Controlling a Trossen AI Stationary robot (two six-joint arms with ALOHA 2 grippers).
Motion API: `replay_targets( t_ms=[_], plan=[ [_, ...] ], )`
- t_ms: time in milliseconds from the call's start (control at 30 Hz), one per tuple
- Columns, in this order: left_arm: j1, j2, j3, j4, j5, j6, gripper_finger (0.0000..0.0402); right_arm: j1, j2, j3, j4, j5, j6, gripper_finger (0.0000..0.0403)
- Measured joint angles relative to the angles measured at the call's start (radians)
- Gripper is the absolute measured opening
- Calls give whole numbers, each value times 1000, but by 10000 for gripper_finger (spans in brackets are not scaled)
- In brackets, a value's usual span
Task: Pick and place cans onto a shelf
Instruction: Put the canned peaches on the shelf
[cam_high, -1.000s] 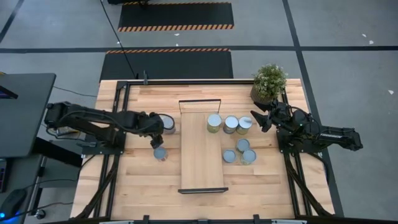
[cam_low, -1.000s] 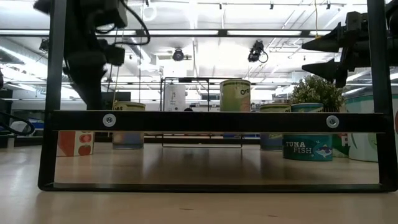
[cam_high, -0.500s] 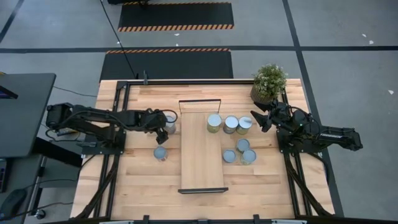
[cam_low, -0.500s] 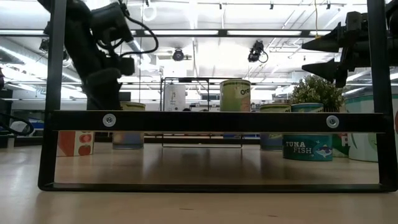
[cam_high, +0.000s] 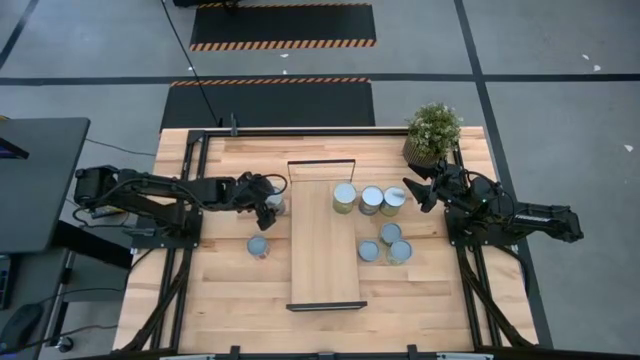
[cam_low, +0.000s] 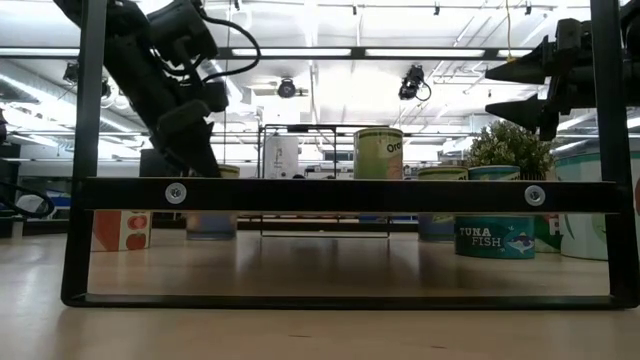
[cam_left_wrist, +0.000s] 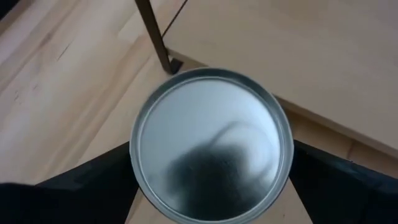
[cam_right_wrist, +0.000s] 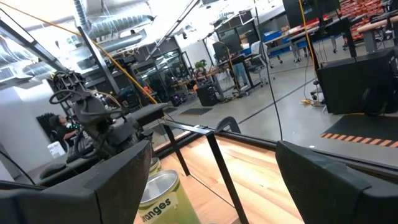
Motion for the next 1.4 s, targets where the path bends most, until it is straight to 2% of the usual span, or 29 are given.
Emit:
replay_targets(
  t_ms=[133,367,733,933,1067,1167,1400],
  plan=[
    [0,0,0,4,-37,2,378,0,0,0,0,0,0,352],
    [0,0,0,31,-39,27,374,0,0,0,0,0,0,352],
    [1,-18,3,14,-17,48,329,0,0,0,0,0,0,352],
    [1,-90,147,-212,3,101,333,0,0,0,0,-1,0,352],
    [1,-89,273,-282,102,151,333,0,0,0,0,-1,0,352],
    [-1,-48,333,-262,177,181,333,0,0,0,0,-1,0,352],
    [0,127,384,-112,238,268,333,0,0,0,0,-1,0,352]
  ],
)
